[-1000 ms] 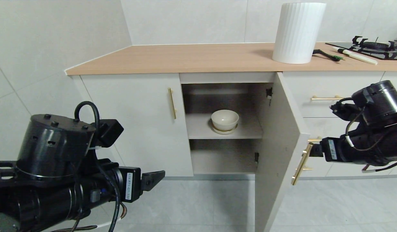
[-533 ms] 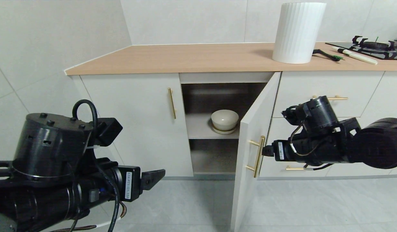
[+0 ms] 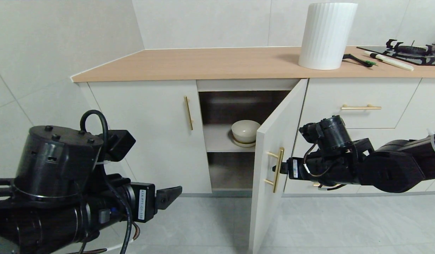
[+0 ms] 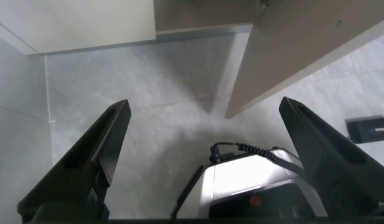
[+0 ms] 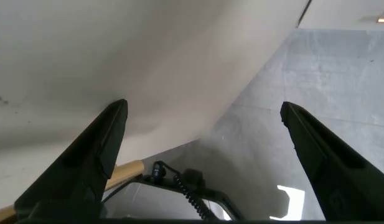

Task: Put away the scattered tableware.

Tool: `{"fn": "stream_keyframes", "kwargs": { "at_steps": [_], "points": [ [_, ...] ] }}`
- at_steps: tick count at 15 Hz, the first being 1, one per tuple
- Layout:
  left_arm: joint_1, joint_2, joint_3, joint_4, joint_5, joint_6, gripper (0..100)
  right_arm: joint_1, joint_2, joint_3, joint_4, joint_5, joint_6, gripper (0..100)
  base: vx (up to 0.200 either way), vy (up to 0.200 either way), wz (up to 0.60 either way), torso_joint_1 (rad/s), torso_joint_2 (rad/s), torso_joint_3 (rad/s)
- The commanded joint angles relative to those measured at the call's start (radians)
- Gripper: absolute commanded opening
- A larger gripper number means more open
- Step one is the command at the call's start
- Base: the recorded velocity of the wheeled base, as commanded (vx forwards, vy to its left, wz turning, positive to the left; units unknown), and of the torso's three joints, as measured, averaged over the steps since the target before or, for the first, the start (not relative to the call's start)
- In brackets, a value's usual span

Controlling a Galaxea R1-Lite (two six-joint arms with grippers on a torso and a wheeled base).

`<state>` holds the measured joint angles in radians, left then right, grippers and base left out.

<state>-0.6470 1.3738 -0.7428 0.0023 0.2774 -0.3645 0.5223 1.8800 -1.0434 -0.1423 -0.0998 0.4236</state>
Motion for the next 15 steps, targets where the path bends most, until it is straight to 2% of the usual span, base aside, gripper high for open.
{"fn": "stream_keyframes", "kwargs": {
  "at_steps": [1,3,11,15],
  "points": [
    [-0.006,0.002,0.000,0.001,0.008,-0.001,100,0.001,0.001,0.000,-0.002,-0.001,0.000,100,0.000,0.000,0.00,0.000,0.00,0.000],
    [-0.022,-0.007,0.003,0.001,0.008,-0.001,100,0.001,0.001,0.002,-0.003,-0.001,0.001,100,0.000,0.000,0.00,0.000,0.00,0.000],
    [-0.022,-0.004,0.003,0.001,0.008,-0.002,100,0.025,0.064,-0.009,-0.134,-0.021,0.095,100,0.200,0.000,0.00,0.002,0.00,0.003],
    [-0.020,0.005,0.000,-0.002,0.019,-0.005,100,0.025,0.100,-0.017,-0.243,-0.047,0.145,100,0.000,0.000,0.00,0.000,0.00,0.000]
  ]
}}
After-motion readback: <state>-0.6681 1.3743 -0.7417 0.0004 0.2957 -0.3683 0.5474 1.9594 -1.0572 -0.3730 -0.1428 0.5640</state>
